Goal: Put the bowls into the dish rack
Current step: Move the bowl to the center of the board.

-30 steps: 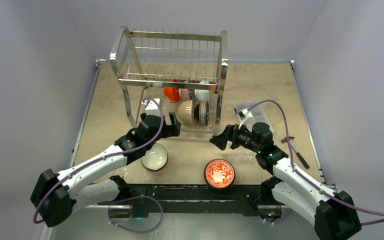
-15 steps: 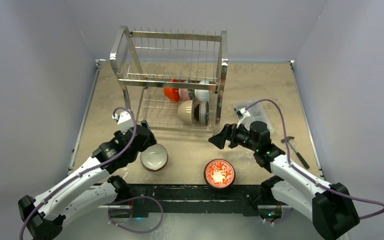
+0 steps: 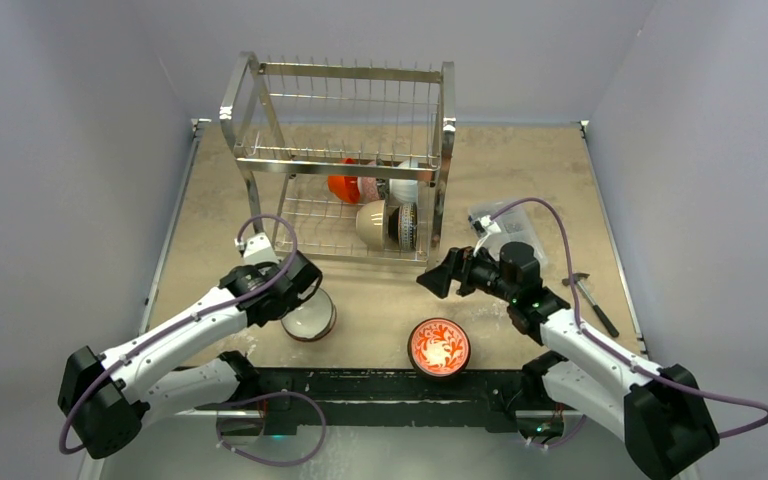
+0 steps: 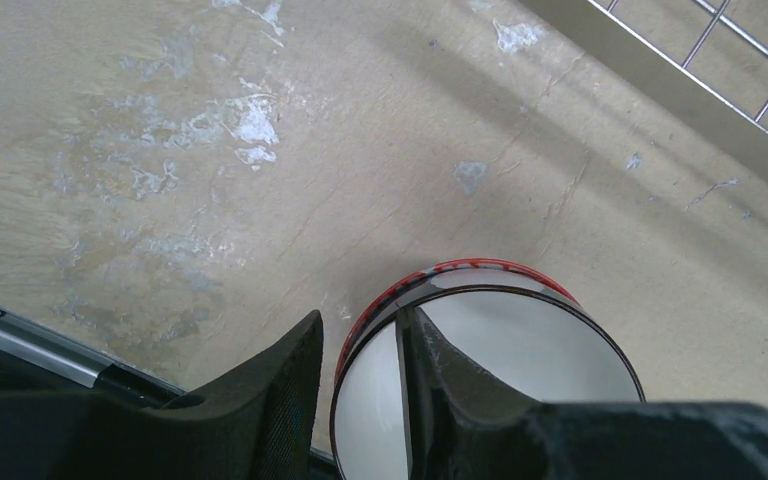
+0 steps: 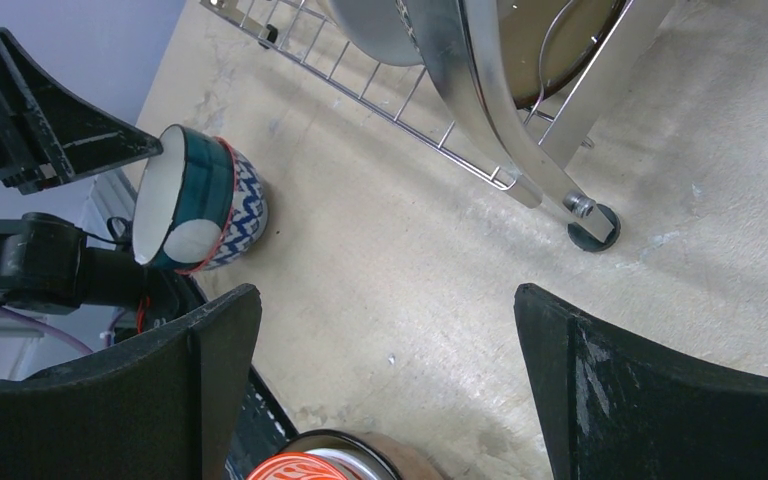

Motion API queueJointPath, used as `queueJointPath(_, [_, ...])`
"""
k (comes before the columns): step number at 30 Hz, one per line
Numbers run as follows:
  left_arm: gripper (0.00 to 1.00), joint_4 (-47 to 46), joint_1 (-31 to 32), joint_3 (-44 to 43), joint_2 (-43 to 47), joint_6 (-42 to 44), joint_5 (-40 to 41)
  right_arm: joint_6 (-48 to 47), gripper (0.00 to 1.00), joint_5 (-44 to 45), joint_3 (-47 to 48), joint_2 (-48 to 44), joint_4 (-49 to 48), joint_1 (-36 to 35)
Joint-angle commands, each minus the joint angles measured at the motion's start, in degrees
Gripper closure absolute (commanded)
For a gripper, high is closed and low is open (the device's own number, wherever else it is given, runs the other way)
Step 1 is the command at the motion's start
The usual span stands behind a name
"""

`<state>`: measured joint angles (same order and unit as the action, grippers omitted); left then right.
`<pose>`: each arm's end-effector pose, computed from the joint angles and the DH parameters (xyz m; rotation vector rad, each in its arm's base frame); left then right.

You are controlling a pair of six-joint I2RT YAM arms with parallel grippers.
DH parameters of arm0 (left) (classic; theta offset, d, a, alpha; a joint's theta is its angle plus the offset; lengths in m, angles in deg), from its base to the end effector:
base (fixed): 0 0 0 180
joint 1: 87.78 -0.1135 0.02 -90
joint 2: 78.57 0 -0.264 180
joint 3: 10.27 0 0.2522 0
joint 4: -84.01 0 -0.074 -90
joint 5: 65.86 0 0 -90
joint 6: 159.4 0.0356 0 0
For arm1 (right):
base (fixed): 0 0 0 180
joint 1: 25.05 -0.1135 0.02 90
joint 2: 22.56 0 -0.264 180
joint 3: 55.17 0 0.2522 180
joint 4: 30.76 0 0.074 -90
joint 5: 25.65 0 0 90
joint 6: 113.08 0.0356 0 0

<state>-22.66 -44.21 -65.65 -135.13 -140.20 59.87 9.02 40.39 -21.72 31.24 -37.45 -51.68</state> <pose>0.1260 -0.0912 0.2294 -0.6874 2.3777 0.1493 0.1759 0.1044 0.2137 -0.2264 1.9172 1.0862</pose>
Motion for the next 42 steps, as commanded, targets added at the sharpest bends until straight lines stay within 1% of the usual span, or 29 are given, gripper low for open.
queueJointPath(1, [0.68,-1.6,0.1,0.2,-0.7,0.6,-1.8,-0.6,0.02,-1.1,2.0,-1.8,-0.7,-0.2])
queueJointPath(6, [0.66,-5.4,0.1,2.9,0.4,1.5,-4.1,-1.3,0.01,-0.6,2.6,-2.4,0.9,-0.2])
queueJointPath(10, [0.53,-6.0,0.1,3.3,1.4,1.9,-5.6,-1.0,0.01,-0.5,2.3,-2.8,0.5,-0.2])
queueJointPath(13, [0.53,-7.0,0.1,4.5,2.1,1.8,-6.8,-0.7,0.02,-0.5,2.1,-2.6,-0.6,-0.2])
queueJointPath(15, [0.56,-9.0,0.0,5.8,2.3,2.1,-8.0,-0.7,0.02,-0.8,2.2,-2.2,-0.7,-0.2])
queueJointPath(17, [0.62,-11.6,0.1,6.9,2.3,2.9,-9.3,-1.0,0.02,-0.9,2.7,-1.8,-0.4,-0.2])
queueJointPath(21, [0.72,-18.4,0.0,8.4,1.7,6.0,-13.2,-1.1,0.02,-0.9,2.9,-2.6,0.4,-0.2])
queueJointPath(24, [0.81,-22.5,0.1,7.9,1.3,8.0,-15.3,-1.0,0.01,-0.7,2.8,-3.6,0.9,-0.2])
queueJointPath(27, [0.92,-28.9,0.1,8.2,0.5,9.7,-17.6,-0.6,0.01,-0.7,2.2,-3.9,0.0,-0.2])
queueJointPath(29, [0.93,-33.3,0.2,7.7,-1.1,10.6,-19.3,-0.4,0.01,-1.1,1.9,-3.5,-0.5,-0.2])
queueJointPath(31, [0.97,-35.9,0.8,6.6,-3.4,11.7,-20.3,-0.4,0.01,-1.5,1.8,-3.4,-0.5,-0.2])
queueJointPath(35, [1.00,-37.1,3.6,3.3,-8.5,14.0,-19.2,0.0,0.02,-3.3,1.5,-3.3,-1.8,-0.2])
queueJointPath(42, [1.00,-40.0,10.2,-1.6,-16.6,14.7,-17.4,0.9,0.04,-8.9,1.1,0.2,-5.6,-0.3])
